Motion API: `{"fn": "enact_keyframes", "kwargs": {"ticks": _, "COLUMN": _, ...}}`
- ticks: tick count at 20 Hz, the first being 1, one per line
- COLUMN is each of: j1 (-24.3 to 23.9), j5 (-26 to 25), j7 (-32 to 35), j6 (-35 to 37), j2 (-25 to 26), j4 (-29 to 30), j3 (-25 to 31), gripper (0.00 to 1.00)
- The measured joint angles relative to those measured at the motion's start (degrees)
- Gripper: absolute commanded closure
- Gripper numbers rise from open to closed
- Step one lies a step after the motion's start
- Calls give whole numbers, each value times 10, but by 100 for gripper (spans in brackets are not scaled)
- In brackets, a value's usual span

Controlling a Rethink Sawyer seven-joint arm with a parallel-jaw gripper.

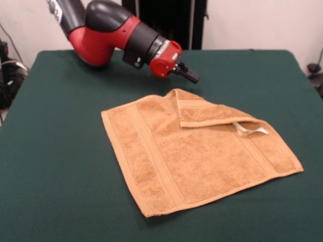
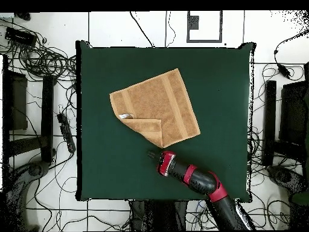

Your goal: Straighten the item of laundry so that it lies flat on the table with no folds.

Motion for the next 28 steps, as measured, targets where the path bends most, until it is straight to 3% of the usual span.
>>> {"fn": "enact_keyframes", "kwargs": {"ticks": 7, "j1": 55, "j5": 4, "j7": 0, "j6": 0, "j2": -103, "j4": 40, "j3": -1, "gripper": 100}}
{"fn": "enact_keyframes", "kwargs": {"ticks": 13, "j1": 74, "j5": 18, "j7": 0, "j6": 0, "j2": -152, "j4": 53, "j3": -1, "gripper": 100}}
{"fn": "enact_keyframes", "kwargs": {"ticks": 19, "j1": 81, "j5": 26, "j7": 0, "j6": -1, "j2": -174, "j4": 55, "j3": -2, "gripper": 100}}
{"fn": "enact_keyframes", "kwargs": {"ticks": 28, "j1": 72, "j5": 29, "j7": 0, "j6": -30, "j2": -165, "j4": 55, "j3": -2, "gripper": 100}}
